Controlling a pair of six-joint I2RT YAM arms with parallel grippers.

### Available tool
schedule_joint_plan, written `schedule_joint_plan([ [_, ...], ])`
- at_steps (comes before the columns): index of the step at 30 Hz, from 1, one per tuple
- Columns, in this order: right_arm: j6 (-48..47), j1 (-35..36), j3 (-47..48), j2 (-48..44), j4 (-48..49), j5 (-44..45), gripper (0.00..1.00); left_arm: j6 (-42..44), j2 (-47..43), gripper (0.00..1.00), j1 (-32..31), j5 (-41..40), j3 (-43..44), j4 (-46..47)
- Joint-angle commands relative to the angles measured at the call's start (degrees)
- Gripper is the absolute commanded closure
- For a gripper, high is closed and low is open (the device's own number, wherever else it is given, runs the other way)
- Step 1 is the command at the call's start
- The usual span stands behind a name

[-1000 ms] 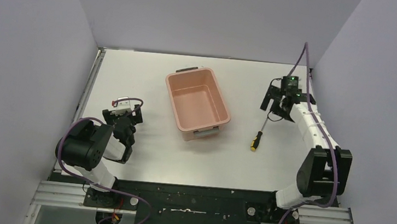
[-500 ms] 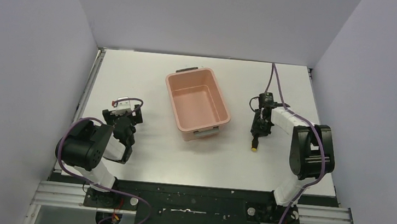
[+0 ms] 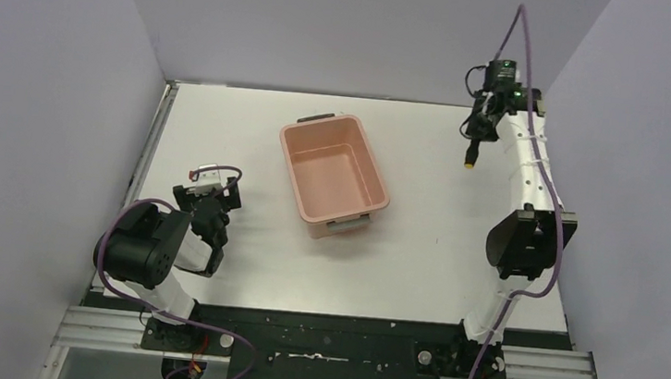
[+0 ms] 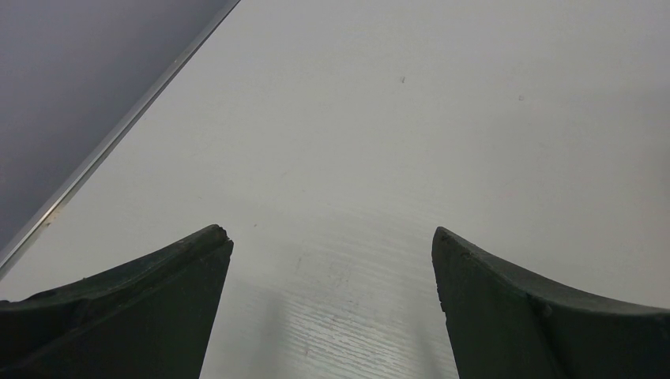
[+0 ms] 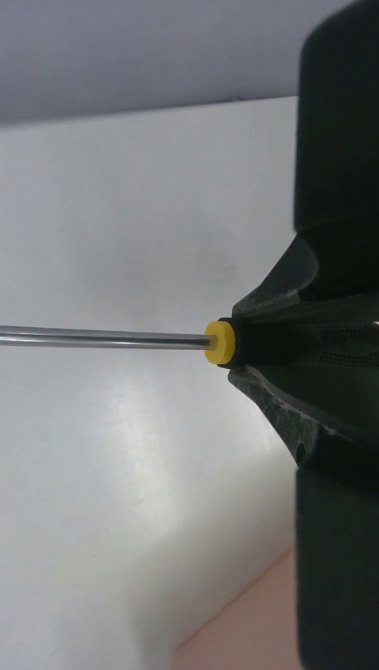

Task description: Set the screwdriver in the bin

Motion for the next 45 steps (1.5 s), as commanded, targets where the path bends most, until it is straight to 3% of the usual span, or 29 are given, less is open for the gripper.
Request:
schedule_joint_plan([
  [1, -1.5, -3.4, 18.9, 4.2, -14.5, 1.8, 1.0, 0.3, -0.9, 0.03, 0.4, 0.6, 0.0, 1.8],
  [3, -0.2, -3.4, 23.4, 5.7, -15.5, 0.3, 1.0, 0.3, -0.9, 0.02, 0.4, 0.6, 0.0, 1.8],
  [6, 2.6, -0.8, 20.6, 4.5, -10.7, -3.6, 1.0, 0.3, -0.9, 0.03, 0.3, 0.6, 0.0, 1.8],
  [12, 4.4, 20.5, 9.7, 0.3, 12.6, -5.6, 1.0, 0.3, -0.9, 0.03, 0.4, 0.7, 0.0, 1.8],
  [17, 3.0, 32.9, 14.1, 7.0, 15.7, -2.1, 1.0, 0.3, -0.9, 0.03, 0.3, 0.7, 0.1, 1.8],
  [22, 4.7, 36.9, 17.9, 14.6, 12.2, 5.0, 1.0, 0.3, -0.9, 0.03, 0.4, 0.7, 0.0, 1.8],
  [30, 8.7, 38.8, 2.9, 18.4, 16.4, 7.3, 1.0, 0.3, -0.9, 0.03, 0.4, 0.6, 0.0, 1.8],
  [38, 13.9, 39.4, -8.7, 18.1, 21.0, 7.7, 0.49, 0.3, -0.9, 0.03, 0.3, 0.7, 0.0, 1.8],
  [41, 14.2, 39.6, -8.4, 16.7, 20.8, 8.1, 0.36, 0.3, -0.9, 0.03, 0.4, 0.6, 0.0, 1.8],
  [45, 13.5, 40.5, -4.2, 13.9, 18.5, 9.6, 0.32, 0.3, -0.9, 0.03, 0.4, 0.7, 0.0, 1.8],
])
